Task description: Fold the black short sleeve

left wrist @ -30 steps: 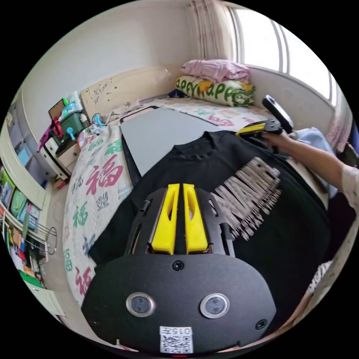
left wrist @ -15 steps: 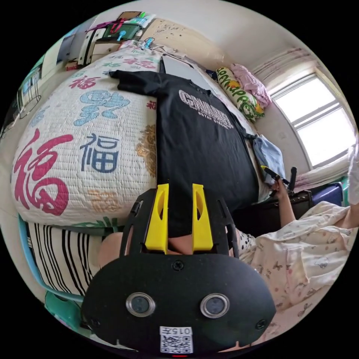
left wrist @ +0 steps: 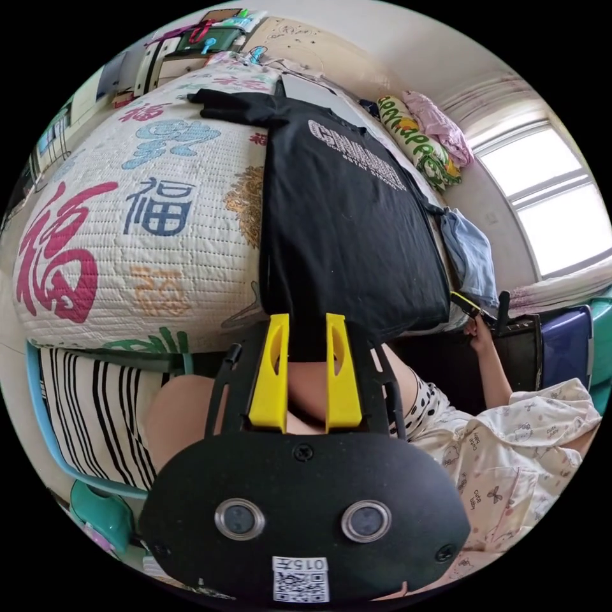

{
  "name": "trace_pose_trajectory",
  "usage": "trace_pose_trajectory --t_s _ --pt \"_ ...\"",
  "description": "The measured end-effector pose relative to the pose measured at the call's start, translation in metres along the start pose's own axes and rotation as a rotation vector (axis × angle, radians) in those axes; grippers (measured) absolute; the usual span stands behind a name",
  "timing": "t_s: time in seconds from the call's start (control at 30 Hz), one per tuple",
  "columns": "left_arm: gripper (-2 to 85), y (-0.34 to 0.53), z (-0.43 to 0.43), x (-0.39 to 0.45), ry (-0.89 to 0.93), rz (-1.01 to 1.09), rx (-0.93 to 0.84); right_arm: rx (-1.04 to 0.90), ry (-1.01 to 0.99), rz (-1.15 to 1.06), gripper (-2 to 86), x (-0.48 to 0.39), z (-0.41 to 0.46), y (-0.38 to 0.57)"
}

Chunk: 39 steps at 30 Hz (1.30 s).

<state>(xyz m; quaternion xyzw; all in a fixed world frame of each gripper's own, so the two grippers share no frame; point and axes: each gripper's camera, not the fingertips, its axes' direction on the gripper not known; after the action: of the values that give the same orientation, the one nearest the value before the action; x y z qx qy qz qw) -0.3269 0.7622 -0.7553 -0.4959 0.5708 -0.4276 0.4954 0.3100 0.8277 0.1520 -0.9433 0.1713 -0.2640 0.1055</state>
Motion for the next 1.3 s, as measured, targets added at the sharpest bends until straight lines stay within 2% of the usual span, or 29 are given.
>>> trace_pose_trajectory --t_s 0.17,0.33,0.5,0.57,0.63,0.83,1.13,1.3 --pt "1.6 0.026 -0.013 -0.009 0.014 -0.001 0.045 0.001 -0.026 0.018 1.7 -0.009 -0.007 0.01" --pt "-0.1 0.05 -0.026 -0.006 -0.032 0.027 0.06 0.041 -0.12 0.062 -0.1 -0.011 -0.033 0.023" --pt "-0.6 0.085 -0.065 -0.012 -0.021 0.049 0.153 0.038 -0.016 0.025 -0.3 -0.034 -0.046 0.038" --pt "-0.7 0.102 -0.082 -0.017 -0.076 0.029 0.175 0.018 0.009 0.023 -0.2 -0.048 -0.04 0.045" --pt "-0.7 0.114 -0.092 -0.028 -0.035 0.006 0.2 0.006 0.018 0.029 -0.1 -0.06 -0.031 0.051" --pt "-0.7 0.126 -0.087 -0.041 -0.005 -0.024 0.151 -0.043 0.072 0.018 0.1 -0.103 -0.004 0.067" --pt "-0.8 0.151 -0.119 -0.036 -0.047 -0.027 0.2 -0.057 0.008 0.071 1.4 -0.133 -0.026 0.103" --pt "-0.7 0.136 -0.096 -0.033 -0.09 -0.055 0.063 -0.092 -0.074 0.186 4.3 -0.139 -0.029 0.129"
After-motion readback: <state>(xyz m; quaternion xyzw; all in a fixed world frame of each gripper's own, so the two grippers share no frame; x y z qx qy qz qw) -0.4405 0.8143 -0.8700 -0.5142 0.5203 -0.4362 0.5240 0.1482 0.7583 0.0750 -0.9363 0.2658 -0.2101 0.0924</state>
